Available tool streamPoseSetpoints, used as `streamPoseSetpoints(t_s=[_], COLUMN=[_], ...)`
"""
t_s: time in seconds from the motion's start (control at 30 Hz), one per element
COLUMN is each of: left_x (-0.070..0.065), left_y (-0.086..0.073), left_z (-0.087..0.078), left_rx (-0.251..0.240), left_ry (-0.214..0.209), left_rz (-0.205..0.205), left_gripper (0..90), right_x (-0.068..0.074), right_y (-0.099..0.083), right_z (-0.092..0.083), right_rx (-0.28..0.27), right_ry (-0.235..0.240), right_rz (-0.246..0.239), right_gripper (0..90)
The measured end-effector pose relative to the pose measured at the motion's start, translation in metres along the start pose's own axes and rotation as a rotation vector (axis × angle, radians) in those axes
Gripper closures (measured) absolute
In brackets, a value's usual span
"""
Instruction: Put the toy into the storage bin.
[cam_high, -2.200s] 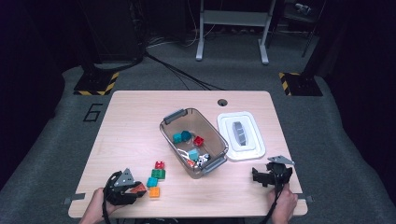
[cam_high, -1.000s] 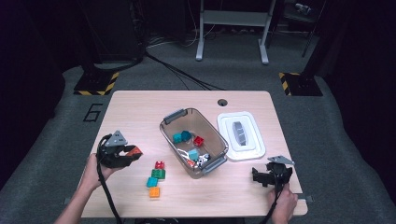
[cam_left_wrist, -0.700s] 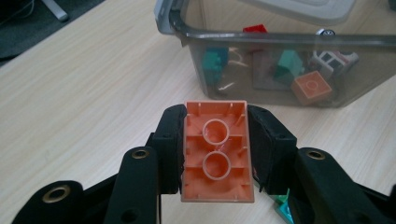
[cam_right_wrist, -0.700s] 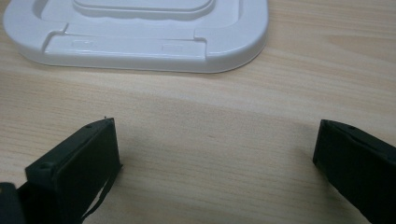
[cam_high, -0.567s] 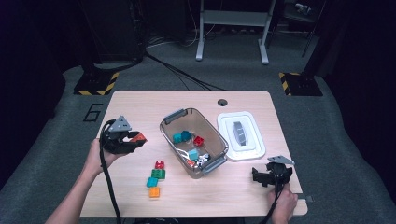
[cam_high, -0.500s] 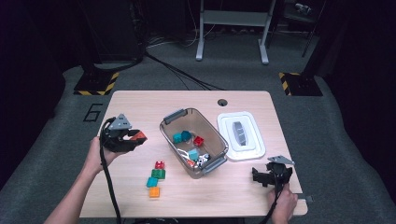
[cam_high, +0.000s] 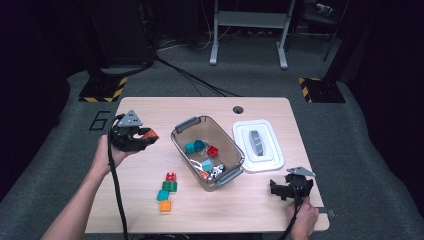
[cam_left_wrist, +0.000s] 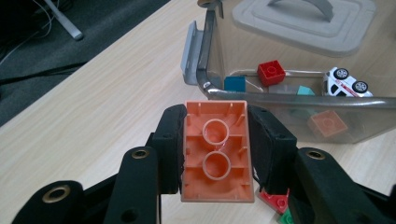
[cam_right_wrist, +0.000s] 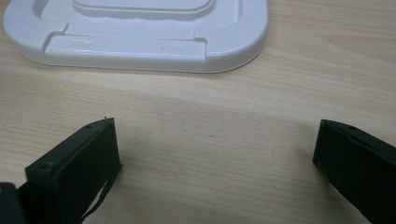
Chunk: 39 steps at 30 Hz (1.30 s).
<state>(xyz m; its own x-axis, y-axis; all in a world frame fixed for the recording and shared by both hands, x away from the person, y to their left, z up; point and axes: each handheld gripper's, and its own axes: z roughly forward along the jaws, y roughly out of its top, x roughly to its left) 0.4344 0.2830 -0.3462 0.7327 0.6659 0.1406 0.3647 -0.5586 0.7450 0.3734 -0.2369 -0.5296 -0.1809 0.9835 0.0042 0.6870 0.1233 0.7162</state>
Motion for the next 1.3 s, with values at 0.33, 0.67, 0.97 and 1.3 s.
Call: streamPoseSetpoints(t_s=[0.33,0.67,0.97,1.3], left_x=[-0.004,-0.016,-0.024,-0.029], left_y=[0.029,0.05,0.055,0.044], left_z=[0.016,0.04,0.068,0.099], left_rx=[-0.002,0.009,0.043,0.111], left_ry=[-0.017,-0.046,-0.066,-0.058], left_rz=[0.04,0.075,0.091,0.119], left_gripper=[59.0,58.9,58.9,58.9], right_x=[0.0,0.0,0.0,0.0], right_y=[0.0,0.0,0.0,0.0], right_z=[0.0,0.0,0.0,0.0], right_rx=[0.0,0.0,0.0,0.0], right_ry=[0.0,0.0,0.0,0.0], right_rz=[-0.001,-0.001,-0.001,-0.001], right_gripper=[0.0,0.0,0.0,0.0])
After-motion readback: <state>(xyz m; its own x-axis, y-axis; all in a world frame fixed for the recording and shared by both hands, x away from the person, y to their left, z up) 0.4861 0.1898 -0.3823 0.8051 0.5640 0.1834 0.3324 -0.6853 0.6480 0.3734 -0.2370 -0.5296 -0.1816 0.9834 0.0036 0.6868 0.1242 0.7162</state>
